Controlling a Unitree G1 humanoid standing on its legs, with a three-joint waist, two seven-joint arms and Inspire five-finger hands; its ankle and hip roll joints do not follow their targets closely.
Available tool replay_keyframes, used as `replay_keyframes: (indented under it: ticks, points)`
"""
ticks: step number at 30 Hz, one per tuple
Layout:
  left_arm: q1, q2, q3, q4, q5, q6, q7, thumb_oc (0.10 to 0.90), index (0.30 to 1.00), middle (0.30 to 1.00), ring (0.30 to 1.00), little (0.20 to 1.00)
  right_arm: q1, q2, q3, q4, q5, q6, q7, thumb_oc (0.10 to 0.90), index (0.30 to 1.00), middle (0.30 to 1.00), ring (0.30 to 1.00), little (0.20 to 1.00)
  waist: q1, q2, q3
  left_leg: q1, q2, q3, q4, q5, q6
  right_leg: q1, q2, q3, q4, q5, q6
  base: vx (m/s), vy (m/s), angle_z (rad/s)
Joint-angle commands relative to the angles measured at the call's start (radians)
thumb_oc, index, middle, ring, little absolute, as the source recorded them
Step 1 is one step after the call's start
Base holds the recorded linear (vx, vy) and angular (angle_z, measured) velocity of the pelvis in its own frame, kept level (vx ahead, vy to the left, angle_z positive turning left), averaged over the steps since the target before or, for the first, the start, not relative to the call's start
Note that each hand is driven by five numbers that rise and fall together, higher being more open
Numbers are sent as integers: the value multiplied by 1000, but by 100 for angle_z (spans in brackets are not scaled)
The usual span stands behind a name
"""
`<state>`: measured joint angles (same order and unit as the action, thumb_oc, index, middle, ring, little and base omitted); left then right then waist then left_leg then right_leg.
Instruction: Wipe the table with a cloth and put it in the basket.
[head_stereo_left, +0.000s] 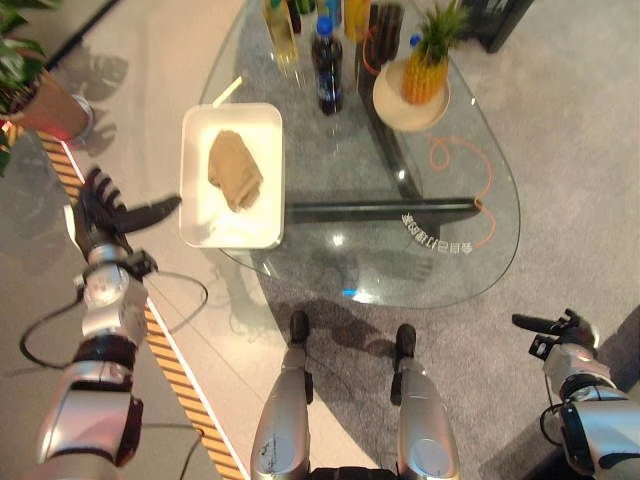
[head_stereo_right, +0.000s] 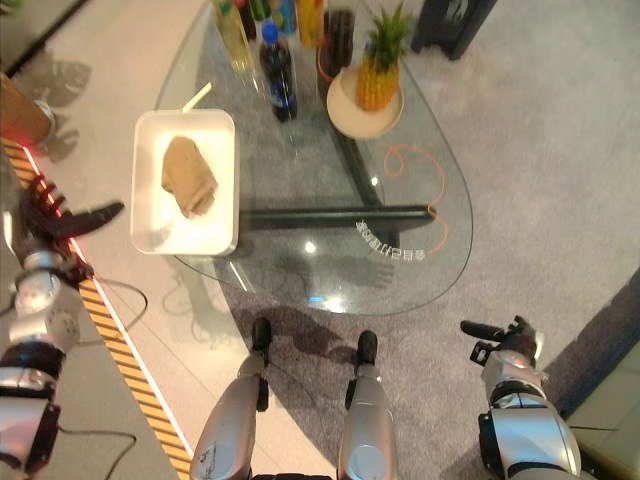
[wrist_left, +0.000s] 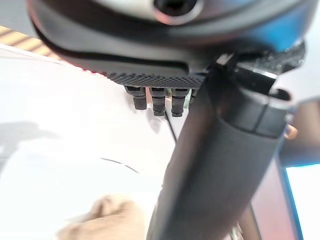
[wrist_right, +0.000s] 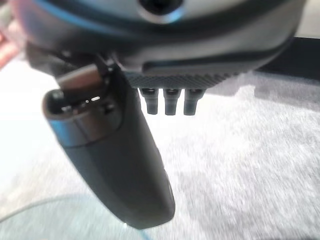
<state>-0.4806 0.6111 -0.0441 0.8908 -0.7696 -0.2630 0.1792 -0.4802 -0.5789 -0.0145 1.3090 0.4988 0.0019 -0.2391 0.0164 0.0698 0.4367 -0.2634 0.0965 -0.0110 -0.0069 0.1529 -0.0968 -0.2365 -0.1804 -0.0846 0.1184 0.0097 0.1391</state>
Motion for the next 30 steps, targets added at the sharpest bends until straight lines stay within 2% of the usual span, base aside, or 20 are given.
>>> replay_keyframes:
  ticks: [1,4,7,11,12,19,26,30]
  points:
    - [83,-32,52,95,44,-31,-73,800,900,900,900,900,124,15,-6,5,-68,-28,12,800,900,900,900,900,0,-57,-139,90,-107,17,5,-115,59,68,61,-27,-37,-3,-47,177,-18,10]
    - [143,-72,55,148,66,-16,-102,800,900,900,900,900,167,30,-10,9,-94,-25,26,800,900,900,900,900,2,-61,-179,137,-104,15,-12,-118,61,117,63,-32,-54,-3,-46,157,2,9]
    - [216,-115,62,242,165,10,-143,800,900,900,900,900,225,61,-20,17,-156,-10,36,800,900,900,900,900,3,-68,-245,199,-93,15,-31,-123,61,177,65,-39,-72,-3,-44,231,8,9]
    - [260,-139,71,290,210,28,-162,800,900,900,900,900,263,85,-23,17,-189,4,35,800,900,900,900,900,4,-72,-284,241,-87,16,-44,-129,59,218,65,-41,-85,-6,-43,186,15,1]
    - [291,-161,71,318,259,31,-162,800,900,900,900,900,293,106,-28,25,-215,8,35,800,900,900,900,900,5,-73,-309,265,-82,17,-47,-136,59,241,67,-40,-88,-11,-44,140,9,0]
    - [346,-190,57,412,384,36,-182,800,900,900,900,900,343,154,-29,67,-269,20,38,800,900,900,900,900,1,-75,-348,321,-72,18,-68,-150,58,296,69,-44,-104,-23,-40,111,10,0]
    - [371,-208,34,439,436,69,-217,800,900,900,900,900,359,171,-25,91,-304,19,47,800,900,900,900,900,-5,-73,-362,338,-66,23,-80,-153,55,314,65,-46,-123,-18,-35,5,2,0]
    - [384,-224,20,450,463,89,-237,800,900,900,900,900,364,179,-17,95,-310,42,56,800,900,900,900,900,-7,-74,-368,339,-61,30,-80,-155,53,321,62,-48,-139,-9,-31,0,0,0]
